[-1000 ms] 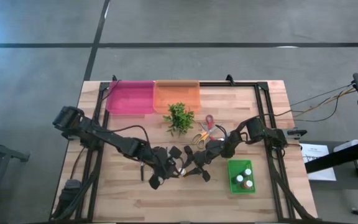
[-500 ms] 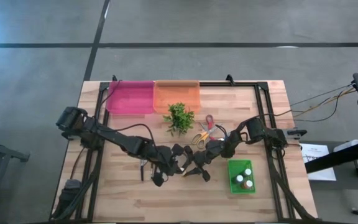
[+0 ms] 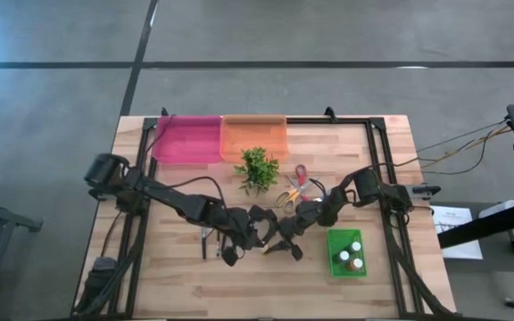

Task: Pick & Place Paint Supplies
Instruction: Put the yellow paint bottle into the green bin

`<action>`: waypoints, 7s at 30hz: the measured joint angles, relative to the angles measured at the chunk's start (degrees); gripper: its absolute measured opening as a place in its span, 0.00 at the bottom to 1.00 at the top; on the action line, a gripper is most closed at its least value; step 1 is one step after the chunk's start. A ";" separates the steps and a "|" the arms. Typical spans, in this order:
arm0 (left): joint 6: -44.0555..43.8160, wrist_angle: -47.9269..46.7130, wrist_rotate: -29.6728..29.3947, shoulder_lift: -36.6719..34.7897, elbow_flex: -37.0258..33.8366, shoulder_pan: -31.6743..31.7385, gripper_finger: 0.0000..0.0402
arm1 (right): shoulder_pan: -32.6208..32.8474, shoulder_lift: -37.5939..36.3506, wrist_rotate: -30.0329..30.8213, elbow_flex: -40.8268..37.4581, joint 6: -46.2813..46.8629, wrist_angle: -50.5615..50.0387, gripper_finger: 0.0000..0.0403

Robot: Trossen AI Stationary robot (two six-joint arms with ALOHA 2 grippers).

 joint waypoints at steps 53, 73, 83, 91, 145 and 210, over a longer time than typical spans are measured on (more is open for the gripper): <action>-0.24 0.72 4.77 1.55 1.74 1.80 0.05 | 0.35 -10.73 0.30 -7.29 -0.28 -3.22 0.70; 6.42 -8.70 -4.51 -9.65 1.52 0.63 0.25 | 0.35 -16.11 0.27 -8.12 -3.76 -6.80 0.70; 4.24 -20.70 -6.76 -28.97 -3.44 -3.60 0.25 | 1.93 -41.35 14.71 1.96 -10.64 -69.18 0.70; -0.57 -22.12 -10.35 -41.67 -12.44 -5.20 0.25 | 2.41 -45.45 16.84 16.69 -8.14 -100.25 0.70; -4.25 -20.58 -11.54 -52.41 -20.14 -5.20 0.25 | 6.98 -16.41 18.37 51.39 -11.01 -130.49 0.70; -5.12 -20.55 -11.52 -52.37 -20.23 -5.18 0.25 | 23.72 -51.90 37.65 27.56 24.09 -145.71 0.28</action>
